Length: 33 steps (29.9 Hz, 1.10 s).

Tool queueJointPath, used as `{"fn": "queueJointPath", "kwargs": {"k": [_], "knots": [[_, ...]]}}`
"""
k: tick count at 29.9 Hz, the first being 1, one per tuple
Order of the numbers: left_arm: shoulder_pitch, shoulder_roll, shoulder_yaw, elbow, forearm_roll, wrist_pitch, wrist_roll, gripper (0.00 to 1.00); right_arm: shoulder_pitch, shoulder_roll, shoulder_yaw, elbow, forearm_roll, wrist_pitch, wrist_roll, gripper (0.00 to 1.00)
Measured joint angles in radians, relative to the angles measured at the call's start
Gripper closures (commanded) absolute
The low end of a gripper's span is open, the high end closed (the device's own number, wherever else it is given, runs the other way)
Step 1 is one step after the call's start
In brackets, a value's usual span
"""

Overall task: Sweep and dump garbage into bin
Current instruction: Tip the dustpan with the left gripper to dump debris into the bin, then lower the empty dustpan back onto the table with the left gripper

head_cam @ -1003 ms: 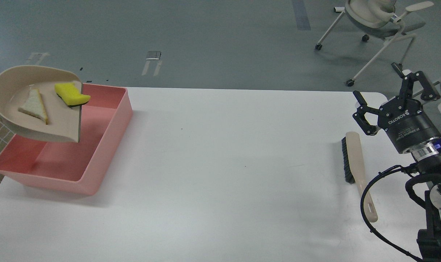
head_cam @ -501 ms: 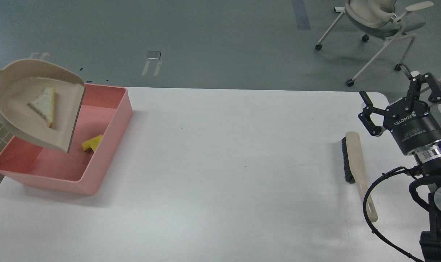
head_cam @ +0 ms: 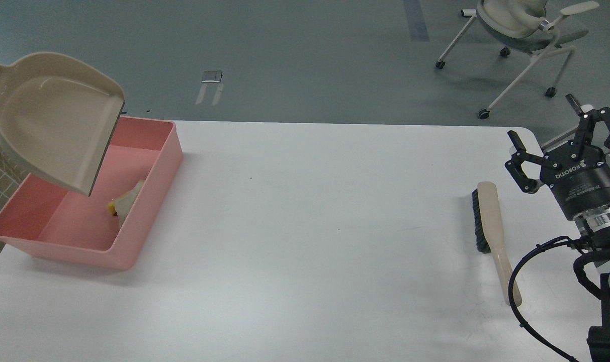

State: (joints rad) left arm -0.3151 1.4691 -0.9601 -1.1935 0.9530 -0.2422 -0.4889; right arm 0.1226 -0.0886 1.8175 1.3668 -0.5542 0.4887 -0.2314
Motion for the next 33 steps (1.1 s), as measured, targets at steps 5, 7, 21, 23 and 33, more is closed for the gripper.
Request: {"fn": "queueJointPath", "kwargs": {"k": [5,7,21,23,33], "knots": [[-0.042,-0.037,-0.004,-0.032,-0.08,0.0,0.0,0.78,-0.009,0.0,0.007,0.005,0.0,0.0,0.0,0.02],[-0.065,-0.065,-0.005,-0.04,-0.151,0.001,0.003,0.78,-0.009,0.0,0.012,0.006,0.0,0.0,0.0,0.02],[-0.097,-0.514,0.008,-0.093,-0.268,0.138,0.132,0.77,-0.008,-0.019,0.05,0.017,-0.001,0.0,0.0,0.02],[-0.094,-0.6,0.015,-0.096,-0.266,0.168,0.153,0.77,-0.009,-0.021,0.052,0.017,-0.001,0.0,0.0,0.02],[-0.099,-0.878,0.129,-0.114,-0.244,0.3,0.185,0.77,-0.019,-0.028,0.056,0.006,-0.003,0.0,-0.002,0.0]]}}
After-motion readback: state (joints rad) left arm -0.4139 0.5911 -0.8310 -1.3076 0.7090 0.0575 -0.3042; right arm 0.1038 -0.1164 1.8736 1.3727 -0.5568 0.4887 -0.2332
